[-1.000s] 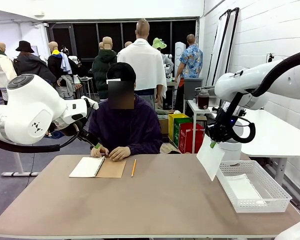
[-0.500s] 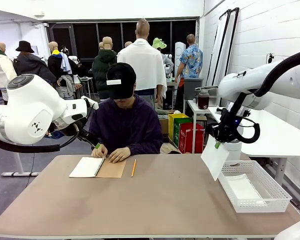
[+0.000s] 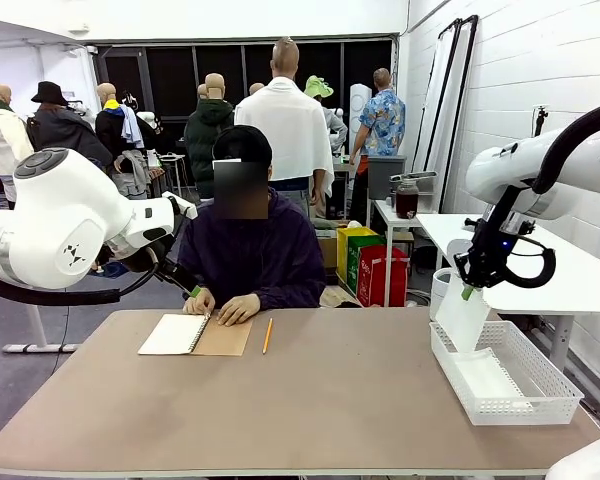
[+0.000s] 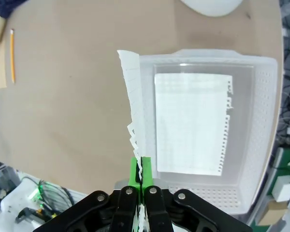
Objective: Sort the paper based on its condition.
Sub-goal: If a person hands you a paper, place it in the Organizing basket , and if it's crumpled, put it in the Trash can.
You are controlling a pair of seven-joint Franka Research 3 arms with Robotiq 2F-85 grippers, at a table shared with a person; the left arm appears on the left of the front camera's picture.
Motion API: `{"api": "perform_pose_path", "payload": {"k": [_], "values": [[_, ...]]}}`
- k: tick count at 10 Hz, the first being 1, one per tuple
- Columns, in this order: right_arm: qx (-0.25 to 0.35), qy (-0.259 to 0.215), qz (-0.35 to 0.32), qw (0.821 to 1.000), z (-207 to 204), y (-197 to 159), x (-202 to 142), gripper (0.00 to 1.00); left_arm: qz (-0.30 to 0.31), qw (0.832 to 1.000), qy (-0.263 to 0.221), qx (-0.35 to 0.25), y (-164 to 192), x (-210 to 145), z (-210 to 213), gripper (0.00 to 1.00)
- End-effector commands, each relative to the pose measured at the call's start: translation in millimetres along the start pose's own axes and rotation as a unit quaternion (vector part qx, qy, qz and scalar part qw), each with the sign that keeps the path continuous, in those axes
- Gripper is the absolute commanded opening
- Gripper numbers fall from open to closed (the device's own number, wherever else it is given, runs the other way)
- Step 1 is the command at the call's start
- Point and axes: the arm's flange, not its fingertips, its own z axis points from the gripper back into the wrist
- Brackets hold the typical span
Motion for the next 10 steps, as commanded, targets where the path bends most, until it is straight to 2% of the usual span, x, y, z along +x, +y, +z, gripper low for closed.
{"api": "perform_pose_path", "payload": {"k": [1,4,8,10], "values": [[-0.021,0.018,0.019,0.999,-8,-9,6,0.0,-0.003,1.0,0.0,-0.003,1,-1,0,1.0],[-0.027,0.02,0.015,0.999,-24,-20,2,0.0,-0.003,1.0,0.0,-0.003,1,-1,0,1.0],[-0.021,-0.001,-0.006,1.0,-53,-23,-12,0.0,-0.003,1.0,0.0,-0.003,1,-1,0,1.0],[-0.017,0.017,-0.003,1.0,-69,-29,-17,0.0,-0.003,1.0,0.0,-0.003,1,-1,0,1.0]]}}
